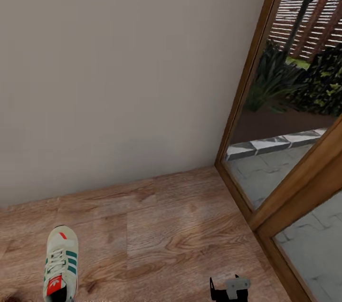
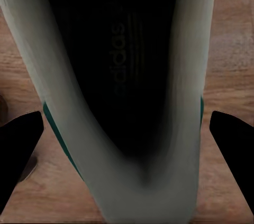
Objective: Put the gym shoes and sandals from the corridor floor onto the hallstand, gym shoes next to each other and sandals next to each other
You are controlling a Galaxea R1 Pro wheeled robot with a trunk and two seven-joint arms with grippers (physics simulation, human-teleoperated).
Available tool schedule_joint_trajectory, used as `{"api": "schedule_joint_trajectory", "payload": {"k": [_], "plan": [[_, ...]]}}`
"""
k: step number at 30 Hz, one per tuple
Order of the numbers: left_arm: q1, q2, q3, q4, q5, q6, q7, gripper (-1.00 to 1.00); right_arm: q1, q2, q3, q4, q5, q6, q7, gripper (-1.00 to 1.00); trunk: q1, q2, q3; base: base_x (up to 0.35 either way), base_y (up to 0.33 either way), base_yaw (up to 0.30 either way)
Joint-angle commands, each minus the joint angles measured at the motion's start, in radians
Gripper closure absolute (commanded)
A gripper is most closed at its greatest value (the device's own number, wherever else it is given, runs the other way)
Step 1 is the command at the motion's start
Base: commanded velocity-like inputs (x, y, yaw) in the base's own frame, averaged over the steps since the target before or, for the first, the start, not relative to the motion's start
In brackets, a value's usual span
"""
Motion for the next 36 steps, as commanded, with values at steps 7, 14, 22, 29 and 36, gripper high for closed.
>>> {"api": "schedule_joint_trajectory", "payload": {"k": [7, 14, 22, 29, 36], "plan": [[0.000, 0.000, -0.002, 0.001, 0.007, -0.003, 0.001, 1.00, -0.001, -0.001, 0.008, 0.001, -0.010, -0.004, -0.006, -1.00, 0.000, 0.000, -0.008, 0.000, 0.000, 0.219], [0.000, 0.000, -0.002, 0.001, 0.007, -0.003, 0.001, 1.00, -0.001, -0.001, 0.008, 0.001, -0.010, -0.004, -0.006, -1.00, 0.000, 0.000, -0.015, 0.000, 0.000, 0.219], [0.000, 0.000, -0.002, 0.001, 0.007, -0.003, 0.002, 1.00, -0.001, -0.001, 0.008, 0.001, -0.010, -0.004, -0.006, -1.00, 0.000, 0.000, -0.023, 0.000, 0.000, 0.218], [0.000, 0.000, -0.002, 0.001, 0.007, -0.003, 0.001, 1.00, -0.001, -0.001, 0.008, 0.001, -0.012, -0.004, -0.006, -1.00, 0.000, 0.000, -0.030, 0.000, 0.000, 0.218], [0.000, 0.000, -0.004, 0.002, 0.006, -0.002, 0.000, 1.00, -0.001, -0.001, 0.009, 0.001, -0.012, -0.005, -0.006, -1.00, 0.000, 0.000, -0.037, 0.000, 0.000, 0.219]]}}
